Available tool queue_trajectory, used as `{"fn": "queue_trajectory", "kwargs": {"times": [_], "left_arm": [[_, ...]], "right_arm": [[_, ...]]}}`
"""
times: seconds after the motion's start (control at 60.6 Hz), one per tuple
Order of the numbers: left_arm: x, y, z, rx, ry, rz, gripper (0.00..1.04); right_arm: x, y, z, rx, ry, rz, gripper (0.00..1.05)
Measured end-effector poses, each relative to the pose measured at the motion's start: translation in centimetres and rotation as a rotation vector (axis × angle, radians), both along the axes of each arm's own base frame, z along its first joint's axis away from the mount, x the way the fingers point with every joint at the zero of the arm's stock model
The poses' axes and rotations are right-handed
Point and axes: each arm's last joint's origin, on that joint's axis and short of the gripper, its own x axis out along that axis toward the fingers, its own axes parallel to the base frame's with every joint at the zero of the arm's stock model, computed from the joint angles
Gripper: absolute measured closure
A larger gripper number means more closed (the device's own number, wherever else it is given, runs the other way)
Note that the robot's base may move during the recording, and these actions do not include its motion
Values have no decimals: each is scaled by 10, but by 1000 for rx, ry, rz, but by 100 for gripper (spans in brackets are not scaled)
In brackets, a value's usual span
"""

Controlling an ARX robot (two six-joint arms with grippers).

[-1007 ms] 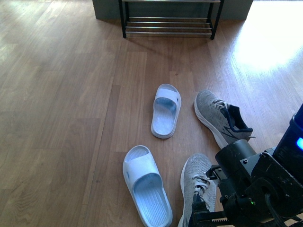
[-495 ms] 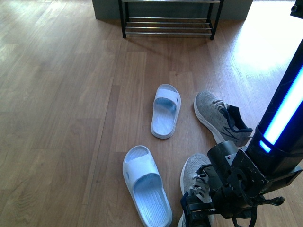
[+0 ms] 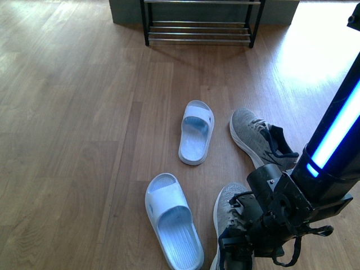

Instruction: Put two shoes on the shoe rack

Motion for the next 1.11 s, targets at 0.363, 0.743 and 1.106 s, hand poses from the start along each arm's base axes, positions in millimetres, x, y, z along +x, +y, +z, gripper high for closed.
{"fn": "queue_trajectory", "kwargs": {"times": [0.363, 0.743, 1.106], "left_arm": [[0, 0, 0, 0, 0, 0, 9], [0, 0, 0, 0, 0, 0, 9], [0, 0, 0, 0, 0, 0, 9]], "right_arm": [[12, -14, 11, 80, -55, -37, 78], [22, -94, 172, 102, -498, -159, 103], [-87, -143, 282, 204, -616, -304, 103]]}}
